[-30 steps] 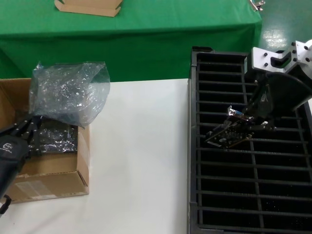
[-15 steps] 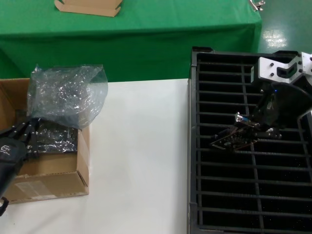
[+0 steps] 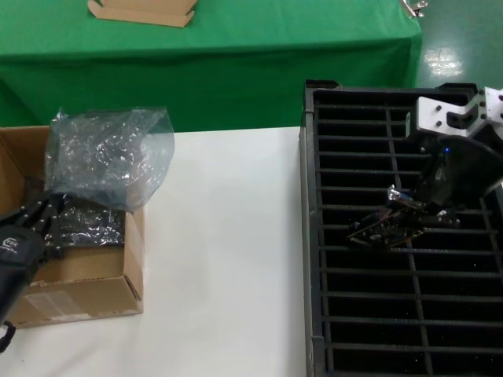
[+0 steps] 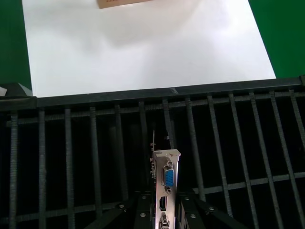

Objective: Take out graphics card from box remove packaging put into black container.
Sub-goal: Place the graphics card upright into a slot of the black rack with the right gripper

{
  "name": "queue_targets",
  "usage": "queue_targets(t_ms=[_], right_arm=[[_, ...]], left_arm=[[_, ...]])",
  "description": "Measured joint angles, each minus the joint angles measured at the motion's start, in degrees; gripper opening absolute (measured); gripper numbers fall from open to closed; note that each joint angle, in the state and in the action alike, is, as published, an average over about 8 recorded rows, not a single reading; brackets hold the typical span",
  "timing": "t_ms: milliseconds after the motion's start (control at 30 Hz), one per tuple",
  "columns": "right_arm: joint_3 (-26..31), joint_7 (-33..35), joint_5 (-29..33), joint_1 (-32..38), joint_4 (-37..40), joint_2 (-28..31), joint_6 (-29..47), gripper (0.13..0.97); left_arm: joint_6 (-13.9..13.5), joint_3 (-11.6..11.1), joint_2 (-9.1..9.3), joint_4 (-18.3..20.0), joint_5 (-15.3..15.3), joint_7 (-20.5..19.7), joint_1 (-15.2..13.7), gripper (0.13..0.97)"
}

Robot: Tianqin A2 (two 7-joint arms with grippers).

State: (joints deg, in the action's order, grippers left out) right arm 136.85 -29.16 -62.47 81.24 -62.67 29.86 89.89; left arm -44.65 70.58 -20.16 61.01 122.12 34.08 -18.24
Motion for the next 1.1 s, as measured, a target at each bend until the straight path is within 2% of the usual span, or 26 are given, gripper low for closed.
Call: queue_targets(t_ms=[433,733,1100], right_arm=[[1.9,3.5,1.6,3.1,7.6,-6.3,-0.1,0.202],[6.2,6.2,0.7,5.3,11.9,-8.1,0.0,0.202],[6.2,9.4,3.7,6.1,17.2,-10.8,-1.0,0.202]], left_arm=[[0.1,-0.8,0.51,-0.3,0.4,0.5,0.5,0.139],[-0.1,-1.4,0.48,-1.3,0.6,1.1,0.7,0.139],[-0.1,-1.7,0.81,-2.1,0.7,1.6,0.6,0.139]])
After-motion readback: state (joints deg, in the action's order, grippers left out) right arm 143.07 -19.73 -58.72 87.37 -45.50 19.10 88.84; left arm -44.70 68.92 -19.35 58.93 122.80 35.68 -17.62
